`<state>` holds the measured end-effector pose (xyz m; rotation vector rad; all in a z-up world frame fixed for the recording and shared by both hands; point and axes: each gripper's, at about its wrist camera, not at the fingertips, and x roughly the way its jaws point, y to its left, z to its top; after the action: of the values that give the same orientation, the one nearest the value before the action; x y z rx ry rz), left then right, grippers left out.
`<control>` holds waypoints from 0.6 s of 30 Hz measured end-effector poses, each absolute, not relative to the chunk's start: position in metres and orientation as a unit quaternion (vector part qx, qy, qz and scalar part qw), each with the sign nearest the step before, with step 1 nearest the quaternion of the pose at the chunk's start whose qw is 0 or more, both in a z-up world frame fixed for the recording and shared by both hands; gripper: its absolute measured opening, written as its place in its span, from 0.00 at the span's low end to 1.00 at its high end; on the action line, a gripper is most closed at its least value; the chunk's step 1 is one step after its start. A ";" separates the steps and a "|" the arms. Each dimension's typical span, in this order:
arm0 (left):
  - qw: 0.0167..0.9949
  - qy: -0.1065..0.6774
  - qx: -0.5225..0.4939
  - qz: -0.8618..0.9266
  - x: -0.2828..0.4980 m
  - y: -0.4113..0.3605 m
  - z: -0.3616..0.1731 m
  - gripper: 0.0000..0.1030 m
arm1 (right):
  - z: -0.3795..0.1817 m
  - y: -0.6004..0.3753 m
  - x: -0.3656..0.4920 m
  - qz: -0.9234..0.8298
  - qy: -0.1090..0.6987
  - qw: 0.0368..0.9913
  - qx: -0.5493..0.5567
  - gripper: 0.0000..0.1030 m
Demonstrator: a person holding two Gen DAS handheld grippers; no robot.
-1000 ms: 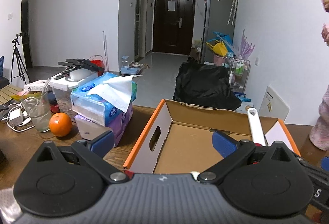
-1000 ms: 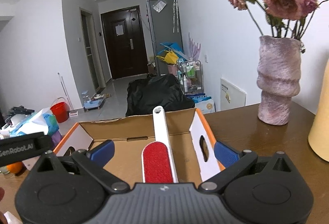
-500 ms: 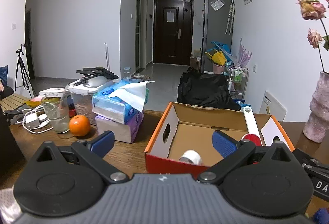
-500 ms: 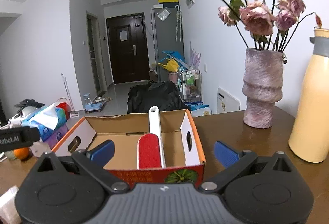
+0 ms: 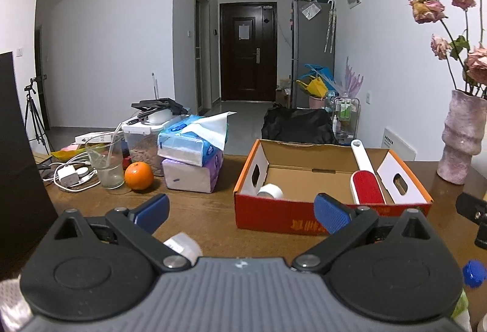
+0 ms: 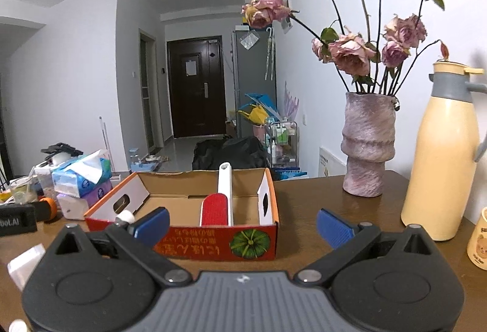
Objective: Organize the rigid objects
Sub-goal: 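Open the left gripper to drop the cap while the right lowers the brush into the box, then grasp the green spray bottle with the right gripper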
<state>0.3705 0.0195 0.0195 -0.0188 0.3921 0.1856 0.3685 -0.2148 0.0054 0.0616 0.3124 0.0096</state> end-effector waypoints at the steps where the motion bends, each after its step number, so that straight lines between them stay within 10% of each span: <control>1: 0.977 0.194 -0.009 0.092 0.365 0.021 0.018 1.00 | 0.001 -0.216 0.361 0.006 0.155 0.988 0.028 1.00; 18: 0.964 0.253 -0.010 0.084 0.296 0.061 -0.044 1.00 | -0.056 -0.248 0.280 -0.022 0.180 0.983 -0.008 1.00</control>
<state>0.2962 0.0611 -0.0444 -0.0205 0.5130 0.1699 0.2799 -0.2481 -0.0560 -0.0168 0.3617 -0.0449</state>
